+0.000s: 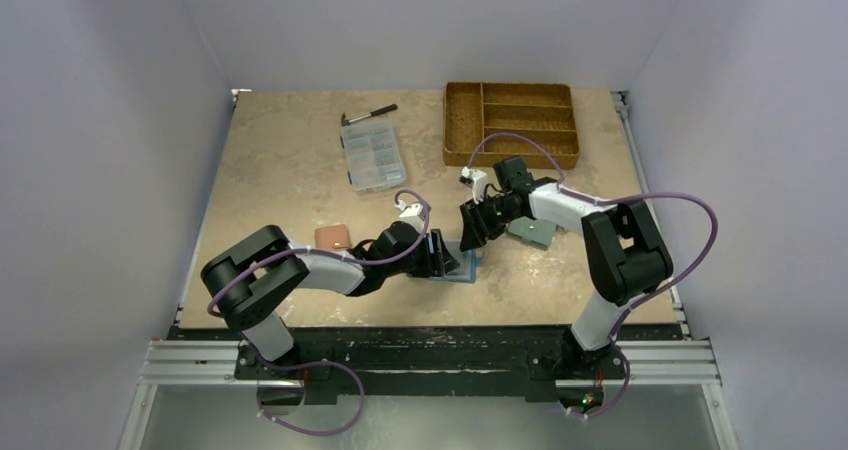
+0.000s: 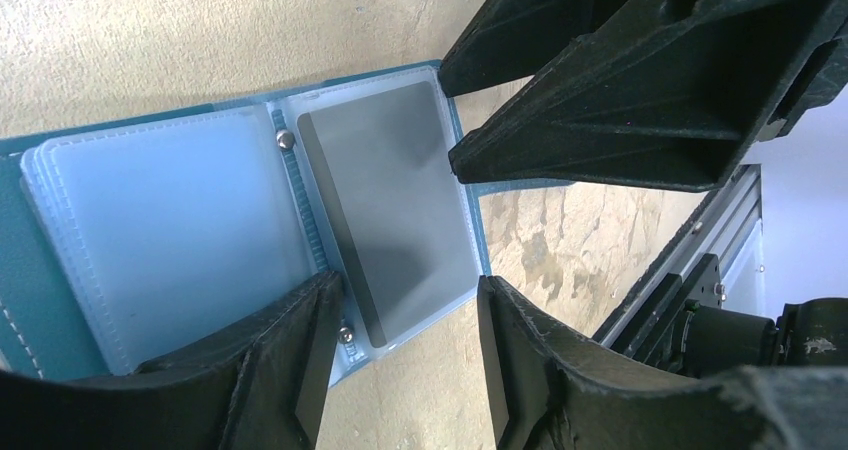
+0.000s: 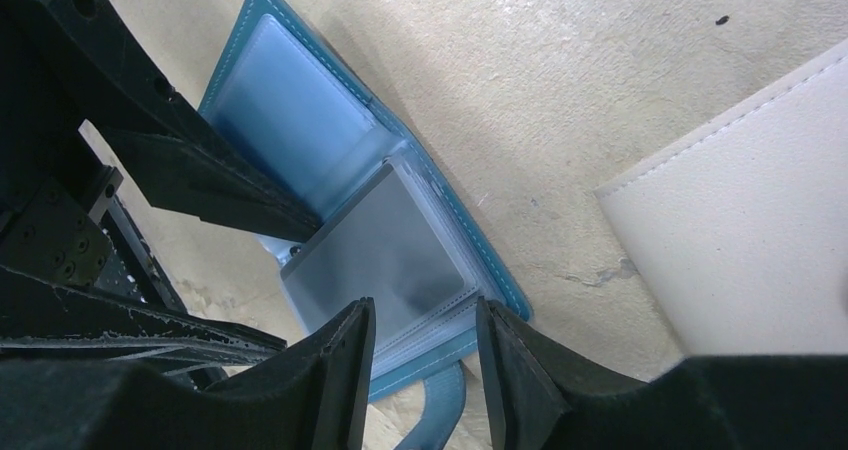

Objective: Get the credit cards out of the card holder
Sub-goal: Pick up the card holder from the center of the board.

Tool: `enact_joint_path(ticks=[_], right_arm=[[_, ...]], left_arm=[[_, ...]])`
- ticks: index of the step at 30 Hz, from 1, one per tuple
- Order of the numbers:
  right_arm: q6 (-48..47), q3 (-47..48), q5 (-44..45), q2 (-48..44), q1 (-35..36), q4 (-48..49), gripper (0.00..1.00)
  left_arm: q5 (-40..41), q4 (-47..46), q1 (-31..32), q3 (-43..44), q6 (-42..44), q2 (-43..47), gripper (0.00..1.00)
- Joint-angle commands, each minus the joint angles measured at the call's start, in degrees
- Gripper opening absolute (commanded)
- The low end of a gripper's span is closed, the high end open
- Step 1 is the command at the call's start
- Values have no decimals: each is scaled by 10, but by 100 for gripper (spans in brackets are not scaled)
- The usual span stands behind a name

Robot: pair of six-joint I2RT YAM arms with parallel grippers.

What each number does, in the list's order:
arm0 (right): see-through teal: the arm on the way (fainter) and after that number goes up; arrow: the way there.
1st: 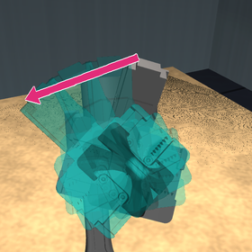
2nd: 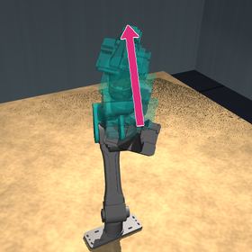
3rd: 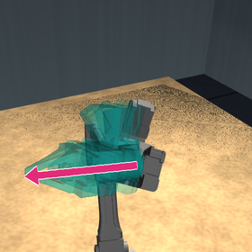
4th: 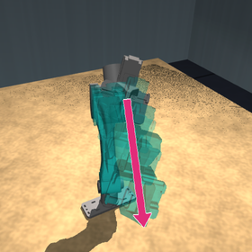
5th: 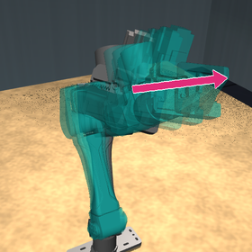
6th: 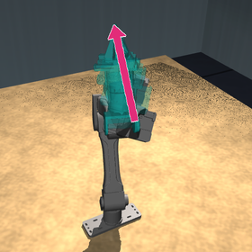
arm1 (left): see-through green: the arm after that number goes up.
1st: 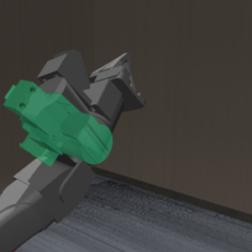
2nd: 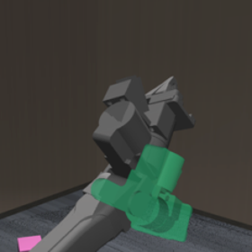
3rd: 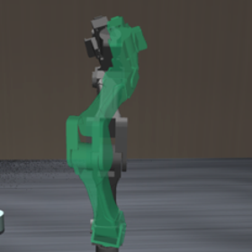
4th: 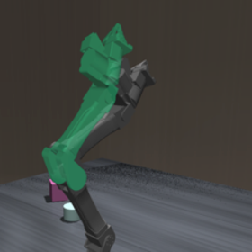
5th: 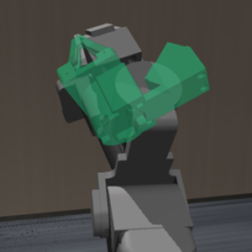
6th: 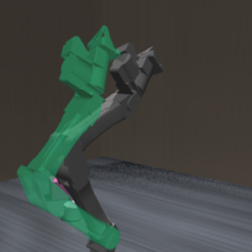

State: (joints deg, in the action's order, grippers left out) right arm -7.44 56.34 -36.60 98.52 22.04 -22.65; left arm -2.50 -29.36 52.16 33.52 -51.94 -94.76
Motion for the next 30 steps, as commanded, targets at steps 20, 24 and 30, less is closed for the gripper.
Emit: enact_joint_path(ticks=[20,24,30], right_arm=[[-17,41,-20,30,-1,-12,44],[-21,43,-27,40,5,-22,41],[-27,44,-46,36,9,-33,37]], left_arm=[[-4,23,4,-17,-6,-30,56],[-5,20,4,-17,-8,-29,56],[-6,19,4,-18,-7,-29,56]])
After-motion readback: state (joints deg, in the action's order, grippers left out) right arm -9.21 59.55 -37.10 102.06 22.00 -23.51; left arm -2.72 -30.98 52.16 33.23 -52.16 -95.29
